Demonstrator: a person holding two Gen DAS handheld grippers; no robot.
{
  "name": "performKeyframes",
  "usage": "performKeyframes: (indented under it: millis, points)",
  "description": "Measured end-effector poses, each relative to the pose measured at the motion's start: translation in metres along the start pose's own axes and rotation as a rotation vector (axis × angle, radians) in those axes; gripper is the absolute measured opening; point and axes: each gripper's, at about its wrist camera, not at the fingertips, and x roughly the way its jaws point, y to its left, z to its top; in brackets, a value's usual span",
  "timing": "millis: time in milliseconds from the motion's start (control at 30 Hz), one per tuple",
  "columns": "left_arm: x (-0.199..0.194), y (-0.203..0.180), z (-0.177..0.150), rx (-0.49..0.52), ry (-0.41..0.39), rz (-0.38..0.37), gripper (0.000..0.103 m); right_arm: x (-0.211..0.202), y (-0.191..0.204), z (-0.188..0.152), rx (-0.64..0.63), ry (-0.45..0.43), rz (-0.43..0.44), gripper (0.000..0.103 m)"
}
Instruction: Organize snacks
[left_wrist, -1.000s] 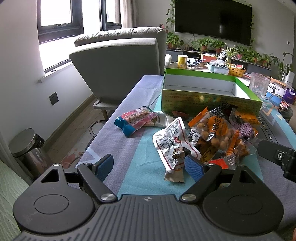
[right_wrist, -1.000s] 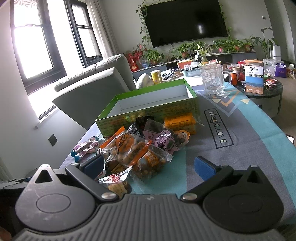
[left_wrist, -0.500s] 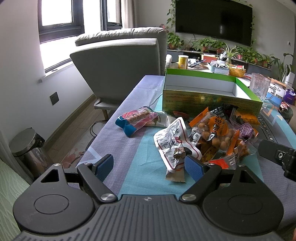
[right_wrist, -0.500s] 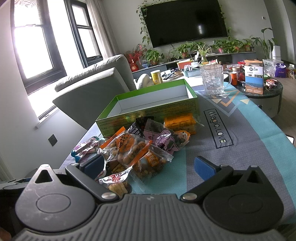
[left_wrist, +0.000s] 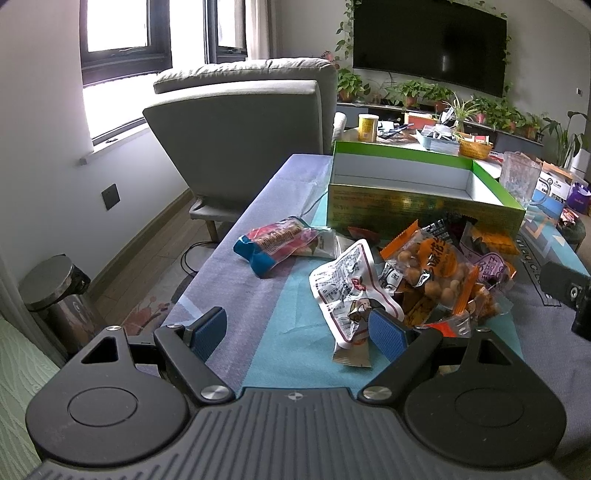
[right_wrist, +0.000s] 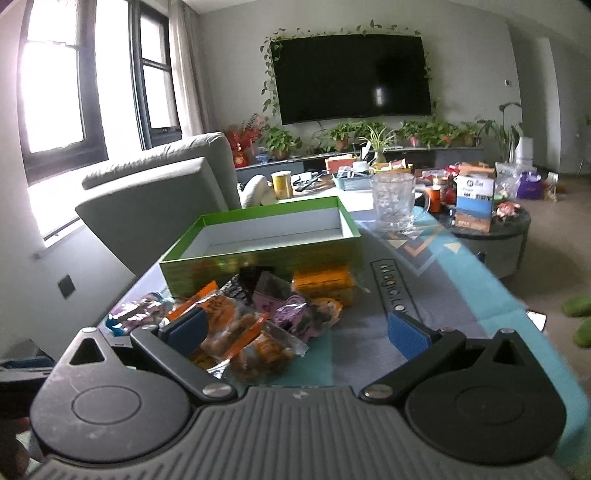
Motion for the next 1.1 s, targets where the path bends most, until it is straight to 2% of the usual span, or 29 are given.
performKeyframes:
  millis: [133, 233, 433, 667, 833, 1100]
  points:
    - [-0.001, 0.000, 0.000, 0.000, -0.006, 0.003, 0.084, 0.005, -0.002, -0.001, -0.004, 0.049, 0.015, 0.061]
    - [-0.001, 0.001, 0.001, -0.002, -0.009, 0.005, 0.084, 0.010, -0.006, -0.001, 0.015, 0.106, 0.082, 0.061]
    - [0.000, 0.003, 0.000, -0.006, -0.009, 0.010, 0.084, 0.000, -0.003, 0.000, 0.002, 0.029, 0.082, 0.061]
    - [0.006, 0.003, -0.002, 0.000, -0.003, 0.016, 0.084, 0.004, -0.006, -0.001, 0.022, 0.004, 0.064, 0.061]
    - [0.012, 0.002, -0.001, 0.010, -0.005, 0.012, 0.084, 0.004, -0.002, 0.000, -0.036, -0.052, 0.047, 0.061]
    - [0.024, 0.003, 0.015, 0.029, -0.046, 0.020, 0.084, 0.027, -0.010, 0.006, -0.023, -0.001, 0.025, 0.061]
